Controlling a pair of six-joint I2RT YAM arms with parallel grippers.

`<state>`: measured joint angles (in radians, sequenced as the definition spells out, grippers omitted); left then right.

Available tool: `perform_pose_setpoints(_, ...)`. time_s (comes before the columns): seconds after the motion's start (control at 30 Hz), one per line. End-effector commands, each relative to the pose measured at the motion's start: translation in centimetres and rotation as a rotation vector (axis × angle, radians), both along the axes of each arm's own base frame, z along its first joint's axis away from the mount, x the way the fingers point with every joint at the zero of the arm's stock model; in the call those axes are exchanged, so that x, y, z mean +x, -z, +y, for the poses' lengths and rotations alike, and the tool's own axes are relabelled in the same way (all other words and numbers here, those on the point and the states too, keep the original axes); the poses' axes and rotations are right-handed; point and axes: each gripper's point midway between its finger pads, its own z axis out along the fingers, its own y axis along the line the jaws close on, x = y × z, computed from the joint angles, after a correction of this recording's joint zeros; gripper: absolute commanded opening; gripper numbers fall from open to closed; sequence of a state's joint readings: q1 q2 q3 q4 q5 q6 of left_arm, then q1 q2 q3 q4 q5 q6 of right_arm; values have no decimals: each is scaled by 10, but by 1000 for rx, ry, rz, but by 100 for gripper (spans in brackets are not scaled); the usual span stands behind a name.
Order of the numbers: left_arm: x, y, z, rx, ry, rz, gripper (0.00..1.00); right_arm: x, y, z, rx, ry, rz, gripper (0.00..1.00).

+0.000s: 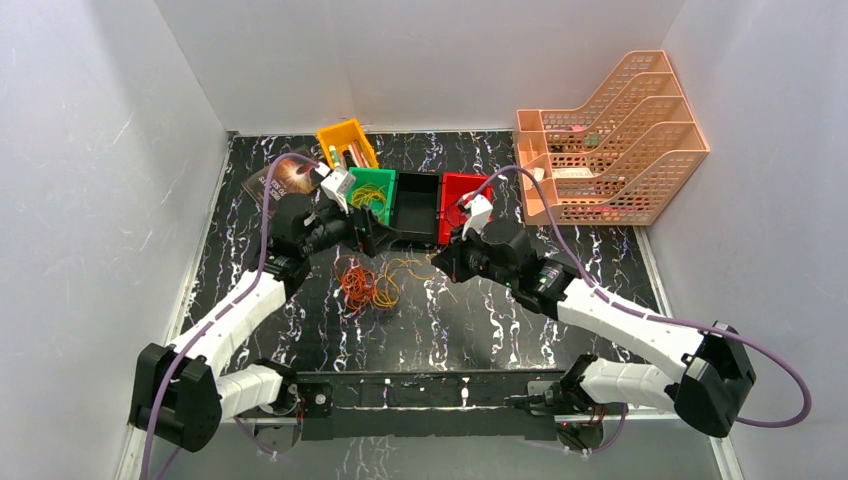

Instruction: Untangle the cables

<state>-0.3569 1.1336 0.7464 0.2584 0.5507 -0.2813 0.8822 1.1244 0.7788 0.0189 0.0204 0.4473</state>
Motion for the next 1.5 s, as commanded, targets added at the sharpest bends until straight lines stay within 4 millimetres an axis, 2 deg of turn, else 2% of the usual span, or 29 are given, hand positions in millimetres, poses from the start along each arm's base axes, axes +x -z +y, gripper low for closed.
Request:
perform_pose_setpoints(0.0,-22,-30,-14,-89,141,-124,89,6,-24,-10,-42,32,-56,0)
perform_pose_setpoints(0.2,-40,-7,-20,-57,225,-169,91,2,-32,-7,-14,11,-50,0)
perform_pose_setpoints(0.47,-54,0,-27,-16,306,-337,93,-7,-32,-6,-9,-31,-36,0)
perform_pose_setpoints(0.6,-56,7,-32,-39,304,-321,90,-11,-35,-6,0,-48,-32,0)
perform_pose_setpoints(0.77,-87,18,-47,-38,425,-362,91,-16,-40,-10,10,-52,-35,0)
perform_pose_setpoints(0.87,-95,23,-55,-21,471,-399,93,-17,-40,-10,11,-57,-33,0)
perform_pose_setpoints(1.0,-86,29,-60,27,466,-441,93,-23,-42,-7,-1,-104,-35,0)
perform_pose_setpoints(1.23,-84,21,-80,85,524,-591,93,-27,-43,-7,-12,-132,-36,0)
perform_pose_setpoints(1.47,-80,34,-88,180,563,-639,93,-29,-43,-7,-19,-148,-29,0)
